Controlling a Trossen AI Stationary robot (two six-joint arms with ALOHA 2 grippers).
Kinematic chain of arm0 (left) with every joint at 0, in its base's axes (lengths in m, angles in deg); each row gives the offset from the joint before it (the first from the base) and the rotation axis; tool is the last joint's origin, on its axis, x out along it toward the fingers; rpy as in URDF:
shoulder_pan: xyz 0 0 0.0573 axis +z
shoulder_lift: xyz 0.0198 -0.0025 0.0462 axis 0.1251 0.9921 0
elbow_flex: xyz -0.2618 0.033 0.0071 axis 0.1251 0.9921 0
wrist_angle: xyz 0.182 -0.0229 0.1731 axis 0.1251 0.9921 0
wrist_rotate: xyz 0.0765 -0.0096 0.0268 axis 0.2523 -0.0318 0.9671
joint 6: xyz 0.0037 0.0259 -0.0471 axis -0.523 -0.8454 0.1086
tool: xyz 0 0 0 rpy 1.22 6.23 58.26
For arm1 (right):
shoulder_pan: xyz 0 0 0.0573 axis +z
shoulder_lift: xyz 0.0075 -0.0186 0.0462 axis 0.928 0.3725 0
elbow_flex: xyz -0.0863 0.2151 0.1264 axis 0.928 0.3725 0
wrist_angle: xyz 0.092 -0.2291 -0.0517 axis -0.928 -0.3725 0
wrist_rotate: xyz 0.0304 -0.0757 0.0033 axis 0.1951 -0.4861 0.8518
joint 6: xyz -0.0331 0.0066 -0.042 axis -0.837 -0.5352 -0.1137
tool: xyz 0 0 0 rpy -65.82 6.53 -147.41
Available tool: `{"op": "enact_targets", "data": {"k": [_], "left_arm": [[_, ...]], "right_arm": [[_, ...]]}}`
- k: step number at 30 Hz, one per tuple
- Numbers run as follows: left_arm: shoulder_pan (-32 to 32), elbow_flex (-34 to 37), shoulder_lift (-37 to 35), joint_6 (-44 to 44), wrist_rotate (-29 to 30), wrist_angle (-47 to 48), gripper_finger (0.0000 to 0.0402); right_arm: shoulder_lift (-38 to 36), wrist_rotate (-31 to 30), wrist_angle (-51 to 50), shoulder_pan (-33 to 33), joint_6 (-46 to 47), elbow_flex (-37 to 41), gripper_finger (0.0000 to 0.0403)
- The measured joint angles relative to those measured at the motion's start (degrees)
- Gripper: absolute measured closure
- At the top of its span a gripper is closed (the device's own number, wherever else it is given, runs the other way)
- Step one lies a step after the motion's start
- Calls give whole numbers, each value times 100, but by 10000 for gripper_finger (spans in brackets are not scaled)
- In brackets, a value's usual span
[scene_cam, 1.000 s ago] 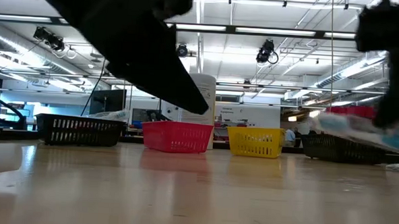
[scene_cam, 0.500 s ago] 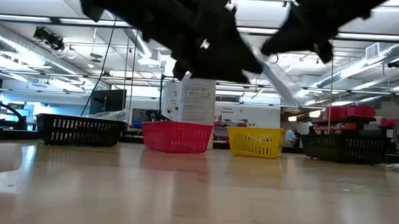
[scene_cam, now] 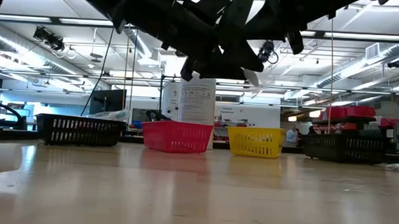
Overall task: Pick & Place Travel size toiletries
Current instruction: Put the blue toothbrush into the left black basket
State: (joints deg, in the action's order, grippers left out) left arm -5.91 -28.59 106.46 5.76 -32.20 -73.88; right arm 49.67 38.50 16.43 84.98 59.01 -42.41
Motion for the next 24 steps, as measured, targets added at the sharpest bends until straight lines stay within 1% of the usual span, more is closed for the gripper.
{"op": "enact_targets", "data": {"k": [6, 8, 11, 19, 20, 24], "left_arm": [[118, 0, 0, -212, 4, -164, 206], [159, 0, 0, -214, -3, -189, 215], [215, 0, 0, -200, -86, -249, 249], [240, 4, 0, -160, -84, -217, 365], [240, 4, 0, -160, -92, -201, 372], [242, 4, 0, -210, -101, -130, 372]], "right_arm": [[2, 332, 20, -73, 38, 0, 400], [2, 352, 20, -73, 38, 0, 400], [2, 355, 14, -73, 38, 0, 400], [0, 372, -56, -70, 38, 0, 400], [0, 363, -82, -67, 38, 0, 400], [-2, 404, -258, -71, 40, -4, 400]]}}
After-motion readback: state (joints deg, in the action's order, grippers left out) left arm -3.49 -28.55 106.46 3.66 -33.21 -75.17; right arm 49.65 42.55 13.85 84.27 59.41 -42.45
